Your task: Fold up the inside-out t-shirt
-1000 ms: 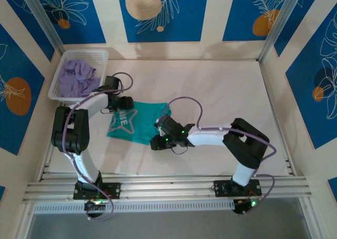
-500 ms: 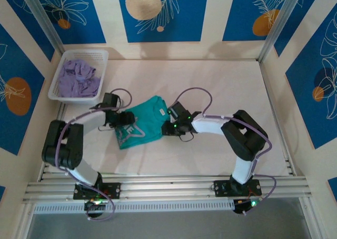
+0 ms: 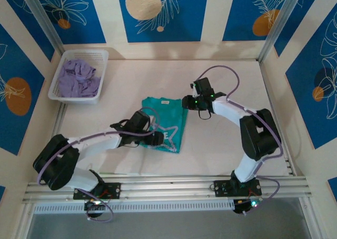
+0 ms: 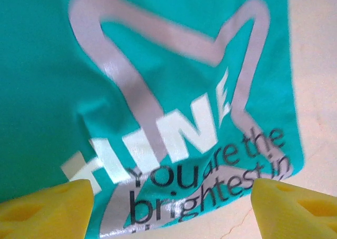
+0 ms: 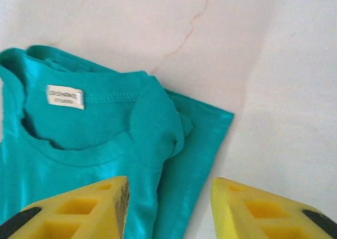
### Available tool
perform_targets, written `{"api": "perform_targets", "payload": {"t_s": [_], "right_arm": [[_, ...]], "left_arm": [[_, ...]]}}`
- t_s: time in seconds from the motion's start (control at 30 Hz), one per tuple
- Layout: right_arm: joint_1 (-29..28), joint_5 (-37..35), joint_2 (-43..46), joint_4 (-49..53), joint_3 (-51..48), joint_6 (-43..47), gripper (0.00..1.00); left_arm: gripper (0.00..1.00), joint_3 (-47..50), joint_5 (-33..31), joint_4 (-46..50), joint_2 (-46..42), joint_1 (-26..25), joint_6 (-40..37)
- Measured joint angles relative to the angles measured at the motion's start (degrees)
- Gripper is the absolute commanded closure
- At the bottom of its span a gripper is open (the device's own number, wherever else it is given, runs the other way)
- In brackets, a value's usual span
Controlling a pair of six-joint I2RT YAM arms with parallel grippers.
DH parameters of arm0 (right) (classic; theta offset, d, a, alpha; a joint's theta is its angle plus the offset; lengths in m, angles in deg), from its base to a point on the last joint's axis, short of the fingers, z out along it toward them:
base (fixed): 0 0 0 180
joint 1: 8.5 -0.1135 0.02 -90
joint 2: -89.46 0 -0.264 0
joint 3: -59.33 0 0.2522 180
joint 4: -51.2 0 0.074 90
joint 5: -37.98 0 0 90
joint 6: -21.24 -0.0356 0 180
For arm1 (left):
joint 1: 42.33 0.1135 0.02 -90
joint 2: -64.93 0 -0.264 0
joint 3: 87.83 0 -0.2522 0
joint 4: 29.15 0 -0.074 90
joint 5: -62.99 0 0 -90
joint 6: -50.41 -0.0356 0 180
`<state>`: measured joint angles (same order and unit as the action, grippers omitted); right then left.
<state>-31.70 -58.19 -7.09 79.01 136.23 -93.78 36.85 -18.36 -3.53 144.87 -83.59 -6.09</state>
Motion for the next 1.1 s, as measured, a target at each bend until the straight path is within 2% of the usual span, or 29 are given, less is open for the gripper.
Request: {"api": "perform_targets", "payload": {"t_s": [0.1, 0.2, 0.3, 0.4, 0.53, 0.63, 0.77, 1.1], "right_arm": [[-0.2, 1.1, 3.1, -0.1, -1.7, 0.2, 0.40], [-0.3, 2.4, 2.9, 0.1, -2.2, -0.5, 0.30], [-0.1, 3.6, 1.0, 0.2, -1.9, -1.5, 0.25], [0.5, 4.5, -3.1, 0.7, 0.1, -2.7, 0.24], [1.4, 5.3, -7.7, 1.1, 3.1, -3.9, 0.25], [1.6, 6.1, -9.5, 2.4, 4.6, -4.4, 0.27], [1.6, 7.7, -15.3, 3.2, 10.1, -5.5, 0.29], [1.4, 9.7, -18.7, 5.3, 13.4, -6.7, 0.35]], "left_arm": [[0.19, -3.0, -0.1, 0.1, -1.0, 4.2, -1.7], [0.19, -6.8, 1.2, -0.9, 0.8, 12.2, -3.1], [0.18, -12.4, 1.9, -1.3, 6.8, 18.1, -5.2], [0.18, -19.1, 3.0, -1.6, 15.1, 21.3, -7.6], [0.18, -26.3, 4.4, -1.0, 24.6, 23.7, -10.4], [0.19, -28.7, 5.2, 1.9, 28.1, 24.3, -12.2], [0.20, -39.8, 7.5, 4.1, 37.6, 24.3, -14.6], [0.26, -44.4, 11.5, 7.5, 41.9, 24.0, -16.4]]}}
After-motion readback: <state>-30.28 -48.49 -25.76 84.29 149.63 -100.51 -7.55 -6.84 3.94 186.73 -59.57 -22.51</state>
